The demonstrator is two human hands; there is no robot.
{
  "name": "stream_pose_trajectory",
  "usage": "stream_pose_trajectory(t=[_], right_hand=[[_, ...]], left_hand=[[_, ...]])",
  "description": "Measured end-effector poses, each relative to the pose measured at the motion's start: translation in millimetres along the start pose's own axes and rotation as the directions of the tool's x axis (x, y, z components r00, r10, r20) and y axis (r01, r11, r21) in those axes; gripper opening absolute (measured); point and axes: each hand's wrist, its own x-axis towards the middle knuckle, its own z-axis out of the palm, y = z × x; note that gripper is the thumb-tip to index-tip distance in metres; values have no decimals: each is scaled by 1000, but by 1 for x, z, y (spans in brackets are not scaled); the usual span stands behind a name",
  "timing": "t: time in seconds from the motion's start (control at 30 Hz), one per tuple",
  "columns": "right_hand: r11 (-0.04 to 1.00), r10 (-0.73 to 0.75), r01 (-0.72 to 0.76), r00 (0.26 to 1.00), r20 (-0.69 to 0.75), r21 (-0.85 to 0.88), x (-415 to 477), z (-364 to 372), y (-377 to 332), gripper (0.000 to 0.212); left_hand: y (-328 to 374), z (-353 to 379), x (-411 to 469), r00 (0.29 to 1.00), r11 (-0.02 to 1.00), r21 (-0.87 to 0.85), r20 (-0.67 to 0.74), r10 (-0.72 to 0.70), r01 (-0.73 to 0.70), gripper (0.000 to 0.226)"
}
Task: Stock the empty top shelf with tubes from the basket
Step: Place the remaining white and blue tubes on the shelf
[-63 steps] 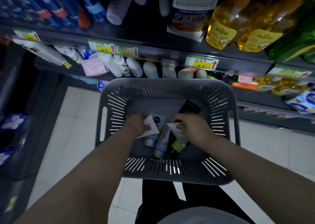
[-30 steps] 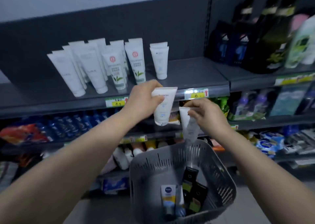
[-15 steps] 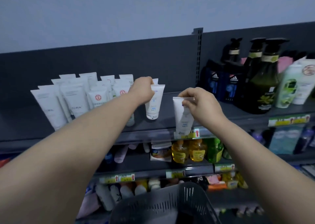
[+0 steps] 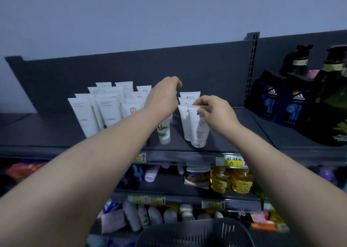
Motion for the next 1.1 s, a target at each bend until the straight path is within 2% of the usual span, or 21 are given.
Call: stream_pose_trajectory(t=[0.27, 0.47, 0.67, 0.77, 0.87, 0.97, 1.1], right_hand=[[1000, 1, -1, 999, 52, -4, 15, 37, -5, 23], [999, 21, -21, 1000, 16, -24, 11, 40, -6, 22], [999, 33, -32, 999, 43, -22, 6, 38, -12, 22], [994, -1, 5, 999, 39, -109, -3, 36, -15, 35], [976, -39, 31, 999, -30, -215, -18, 32, -18, 44], [953, -68, 43, 995, -74, -299, -38, 27, -20, 44], [918, -69, 45, 996, -48, -393, -72, 26, -18, 45]], left_hand=[[-24, -9, -33, 992, 987, 109, -24, 123, -120, 36], [-34, -14, -46, 998, 995, 78, 4, 66, -66, 30], [-34, -23, -56, 999, 998, 49, -6, 44, -44, 31], [-35, -24, -67, 998, 997, 54, 24, 50, -52, 33], [-40, -25, -81, 995, 994, 80, 80, 63, -70, 36], [-47, -22, -95, 984, 980, 147, 137, 114, -134, 39], [-56, -14, -116, 970, 967, 181, 194, 144, -179, 39]])
